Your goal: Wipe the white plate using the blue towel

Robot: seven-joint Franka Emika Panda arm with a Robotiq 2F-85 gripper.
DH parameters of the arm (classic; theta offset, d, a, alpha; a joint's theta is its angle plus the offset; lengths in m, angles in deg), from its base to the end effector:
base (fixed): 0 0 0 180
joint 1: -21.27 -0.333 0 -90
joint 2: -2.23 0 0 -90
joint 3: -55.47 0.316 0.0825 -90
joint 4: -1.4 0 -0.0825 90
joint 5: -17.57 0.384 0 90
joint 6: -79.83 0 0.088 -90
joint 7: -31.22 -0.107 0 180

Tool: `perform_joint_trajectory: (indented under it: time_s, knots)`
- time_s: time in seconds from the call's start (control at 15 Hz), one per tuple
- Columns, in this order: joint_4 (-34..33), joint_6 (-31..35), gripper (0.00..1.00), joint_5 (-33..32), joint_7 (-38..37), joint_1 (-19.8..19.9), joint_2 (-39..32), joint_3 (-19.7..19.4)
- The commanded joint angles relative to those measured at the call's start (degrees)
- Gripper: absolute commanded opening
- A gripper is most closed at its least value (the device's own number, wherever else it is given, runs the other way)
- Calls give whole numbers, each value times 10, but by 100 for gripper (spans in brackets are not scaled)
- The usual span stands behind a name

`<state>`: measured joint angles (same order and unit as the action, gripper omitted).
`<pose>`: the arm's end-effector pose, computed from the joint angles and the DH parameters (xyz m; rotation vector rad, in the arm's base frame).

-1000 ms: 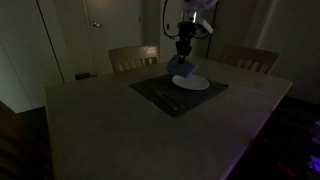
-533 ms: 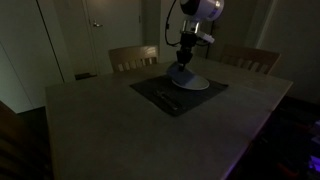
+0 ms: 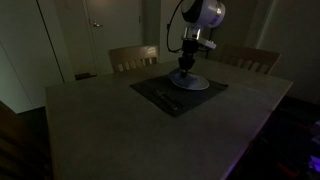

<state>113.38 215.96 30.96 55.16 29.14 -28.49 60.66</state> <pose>0.6058 -0.0270 0.1922 -2.9079 -0.2664 0.0971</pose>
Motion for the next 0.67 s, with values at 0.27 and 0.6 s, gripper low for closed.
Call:
perform_joint_trajectory:
  time_s: [0.27, 0.6]
  knots:
    - [-7, -112, 2, -64, -121, -24, -3, -37]
    - [-13, -132, 2, -121, -232, -54, -10, -70]
